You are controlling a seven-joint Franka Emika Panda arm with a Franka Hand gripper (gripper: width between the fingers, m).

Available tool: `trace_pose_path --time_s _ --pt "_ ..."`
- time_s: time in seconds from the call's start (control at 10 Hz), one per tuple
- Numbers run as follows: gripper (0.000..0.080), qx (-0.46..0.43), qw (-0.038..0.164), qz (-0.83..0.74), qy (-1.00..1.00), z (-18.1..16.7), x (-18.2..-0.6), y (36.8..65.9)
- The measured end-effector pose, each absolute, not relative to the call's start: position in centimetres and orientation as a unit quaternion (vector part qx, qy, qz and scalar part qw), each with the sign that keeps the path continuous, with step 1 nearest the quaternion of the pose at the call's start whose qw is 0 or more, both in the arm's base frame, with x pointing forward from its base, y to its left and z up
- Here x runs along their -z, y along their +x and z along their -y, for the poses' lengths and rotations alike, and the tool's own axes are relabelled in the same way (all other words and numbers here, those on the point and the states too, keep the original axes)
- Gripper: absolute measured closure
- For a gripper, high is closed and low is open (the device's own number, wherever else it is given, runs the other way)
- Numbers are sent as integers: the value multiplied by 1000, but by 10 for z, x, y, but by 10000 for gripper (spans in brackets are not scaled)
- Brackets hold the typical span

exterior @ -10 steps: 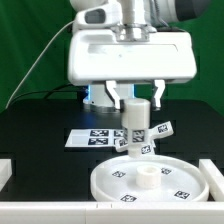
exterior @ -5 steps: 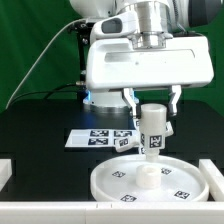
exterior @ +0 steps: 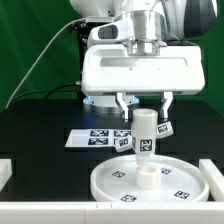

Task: Assemble round table

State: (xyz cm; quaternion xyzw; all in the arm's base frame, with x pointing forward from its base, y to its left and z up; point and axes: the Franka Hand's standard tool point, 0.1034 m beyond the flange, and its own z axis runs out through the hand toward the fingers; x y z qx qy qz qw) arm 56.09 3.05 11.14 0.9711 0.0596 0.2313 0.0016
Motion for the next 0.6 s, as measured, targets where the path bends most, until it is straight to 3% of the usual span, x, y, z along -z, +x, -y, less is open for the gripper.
trace_pose_path --time_s 0.6 --pt "392 -237 3 -60 970 -36 -107 565"
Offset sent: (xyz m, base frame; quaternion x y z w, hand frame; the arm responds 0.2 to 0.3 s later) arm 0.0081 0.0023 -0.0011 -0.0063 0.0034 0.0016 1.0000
